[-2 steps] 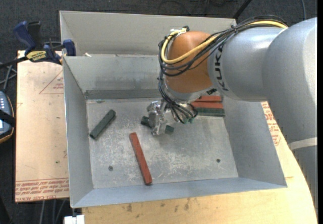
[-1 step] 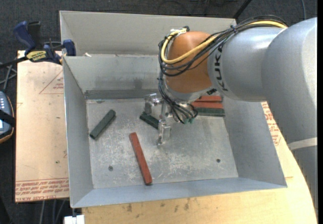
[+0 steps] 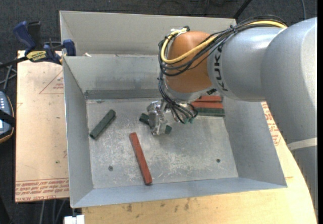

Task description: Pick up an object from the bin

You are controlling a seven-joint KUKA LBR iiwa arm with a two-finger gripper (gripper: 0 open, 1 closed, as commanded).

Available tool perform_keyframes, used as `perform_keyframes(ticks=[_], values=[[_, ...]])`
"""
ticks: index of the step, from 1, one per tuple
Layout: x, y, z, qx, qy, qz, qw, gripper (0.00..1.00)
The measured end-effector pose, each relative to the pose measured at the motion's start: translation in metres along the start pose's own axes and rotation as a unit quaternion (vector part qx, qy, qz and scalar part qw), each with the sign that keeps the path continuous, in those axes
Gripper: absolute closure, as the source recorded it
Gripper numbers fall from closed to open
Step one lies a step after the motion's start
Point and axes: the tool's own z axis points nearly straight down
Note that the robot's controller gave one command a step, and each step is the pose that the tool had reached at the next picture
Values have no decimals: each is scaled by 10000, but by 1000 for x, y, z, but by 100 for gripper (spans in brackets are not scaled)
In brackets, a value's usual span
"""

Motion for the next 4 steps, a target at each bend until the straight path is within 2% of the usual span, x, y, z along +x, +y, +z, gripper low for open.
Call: perform_keyframes(ticks=[1, 2, 3, 4], values=[[0, 0, 0, 0, 4, 0, 10000, 0], [0, 0, 0, 0, 5, 0, 10000, 0], [-34, -38, 3, 7, -16, 755, 9971, 100], [-33, -38, 3, 5, -3, 759, 9971, 0]])
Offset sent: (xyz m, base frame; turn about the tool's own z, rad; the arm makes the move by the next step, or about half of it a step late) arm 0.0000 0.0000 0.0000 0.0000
